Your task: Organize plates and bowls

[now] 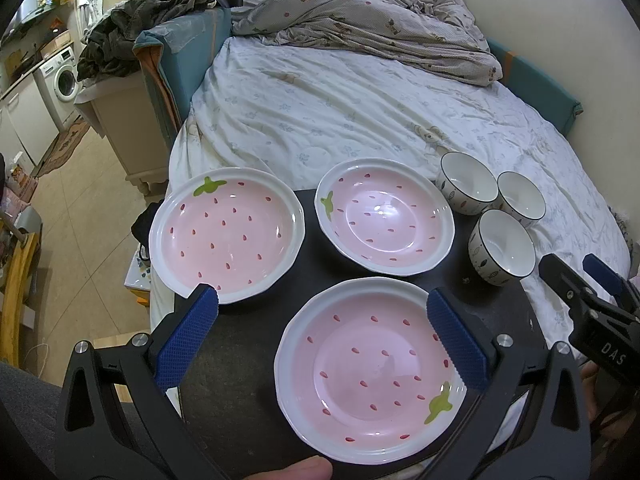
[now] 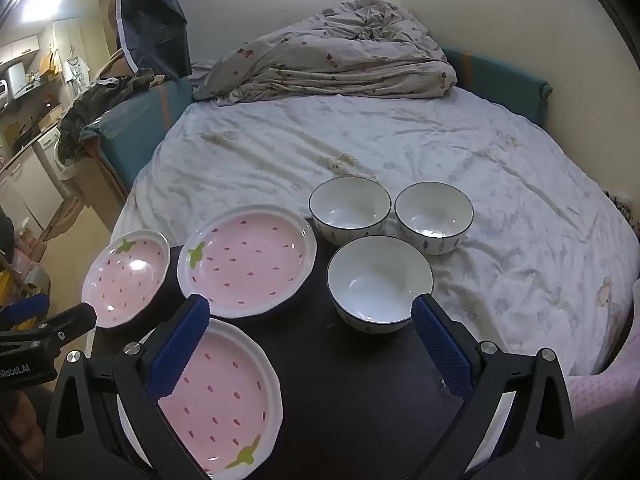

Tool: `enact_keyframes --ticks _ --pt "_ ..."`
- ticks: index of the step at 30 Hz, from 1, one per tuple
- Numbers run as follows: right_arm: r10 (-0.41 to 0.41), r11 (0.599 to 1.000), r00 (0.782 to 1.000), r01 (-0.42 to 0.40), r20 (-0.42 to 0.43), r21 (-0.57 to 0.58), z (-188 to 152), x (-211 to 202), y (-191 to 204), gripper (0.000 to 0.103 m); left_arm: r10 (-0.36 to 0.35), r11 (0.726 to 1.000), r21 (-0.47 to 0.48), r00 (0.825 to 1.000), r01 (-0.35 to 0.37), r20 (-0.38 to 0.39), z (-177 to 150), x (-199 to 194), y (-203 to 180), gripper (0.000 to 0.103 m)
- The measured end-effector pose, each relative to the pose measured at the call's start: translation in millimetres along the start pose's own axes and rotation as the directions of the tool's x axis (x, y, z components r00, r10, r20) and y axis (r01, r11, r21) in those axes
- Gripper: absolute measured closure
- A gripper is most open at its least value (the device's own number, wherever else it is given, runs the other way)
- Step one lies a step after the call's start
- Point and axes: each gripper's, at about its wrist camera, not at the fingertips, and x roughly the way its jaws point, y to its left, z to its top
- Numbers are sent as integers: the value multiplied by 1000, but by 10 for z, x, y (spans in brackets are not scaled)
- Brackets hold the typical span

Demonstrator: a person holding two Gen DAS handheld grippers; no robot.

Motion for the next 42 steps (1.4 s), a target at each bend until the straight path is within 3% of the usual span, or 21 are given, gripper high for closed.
enact_keyframes --ticks 42 --pt "-10 1000 1000 10 2 -5 -12 35 -1 0 3 1000 -6 1000 -3 -4 -51 14 5 0"
